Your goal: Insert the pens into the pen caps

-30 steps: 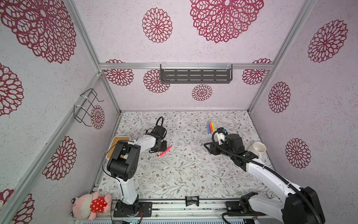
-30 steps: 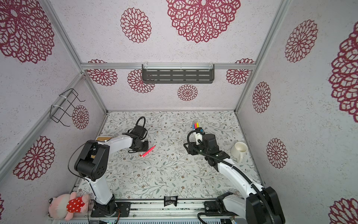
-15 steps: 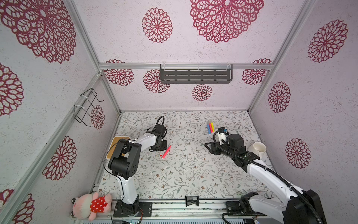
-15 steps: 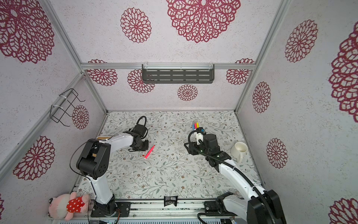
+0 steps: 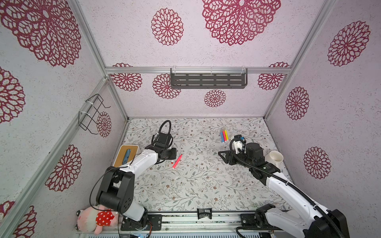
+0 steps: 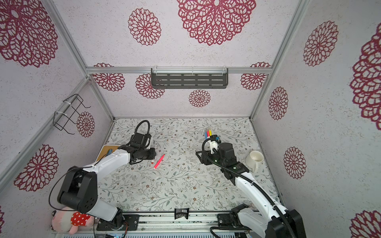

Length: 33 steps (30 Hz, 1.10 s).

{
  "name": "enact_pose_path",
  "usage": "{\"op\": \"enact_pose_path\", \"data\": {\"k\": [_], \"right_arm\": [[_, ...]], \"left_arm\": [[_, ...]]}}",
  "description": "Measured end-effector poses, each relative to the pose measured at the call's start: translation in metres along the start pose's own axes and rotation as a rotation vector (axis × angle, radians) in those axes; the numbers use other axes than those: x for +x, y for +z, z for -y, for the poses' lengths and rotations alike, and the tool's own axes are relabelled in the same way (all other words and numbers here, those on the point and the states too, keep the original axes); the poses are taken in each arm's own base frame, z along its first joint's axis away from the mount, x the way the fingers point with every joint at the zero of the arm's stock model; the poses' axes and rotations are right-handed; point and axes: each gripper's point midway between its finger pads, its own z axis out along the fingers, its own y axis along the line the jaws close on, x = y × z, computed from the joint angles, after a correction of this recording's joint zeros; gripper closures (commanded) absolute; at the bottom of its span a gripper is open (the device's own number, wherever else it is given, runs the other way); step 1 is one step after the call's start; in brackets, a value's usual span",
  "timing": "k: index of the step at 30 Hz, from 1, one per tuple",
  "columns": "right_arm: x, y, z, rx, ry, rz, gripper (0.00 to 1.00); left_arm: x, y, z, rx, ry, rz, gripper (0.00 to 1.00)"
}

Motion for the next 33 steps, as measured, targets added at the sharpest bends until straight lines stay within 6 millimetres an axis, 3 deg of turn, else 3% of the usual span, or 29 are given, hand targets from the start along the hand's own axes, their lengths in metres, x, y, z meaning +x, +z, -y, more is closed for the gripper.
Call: {"op": "enact_pose_path", "data": {"k": [3,9,16,22,33], "right_arm": [[0.008,0.003,-0.007,-0.070,0.024,-0.005,0.39],[0.027,0.017,-0.026,-0.228,0.091,-0.051,0.39],[0.028,0.033,-0.056,-0.349,0.083,-0.082,0.39],[0.025,0.044,-0.075,-0.400,0.067,-0.090,0.41],[0.013,0.052,-0.086,-0.427,0.054,-0.076,0.46]], "left_arm": [[-0.003,-0.019,0.028,0.125,0.034,0.082,0.91],[0.010,-0.039,0.095,0.360,0.133,0.137,0.90],[0.014,-0.054,0.150,0.528,0.190,0.172,0.90],[0.017,-0.059,0.166,0.578,0.199,0.189,0.90],[0.023,-0.064,0.181,0.622,0.214,0.189,0.90]]}}
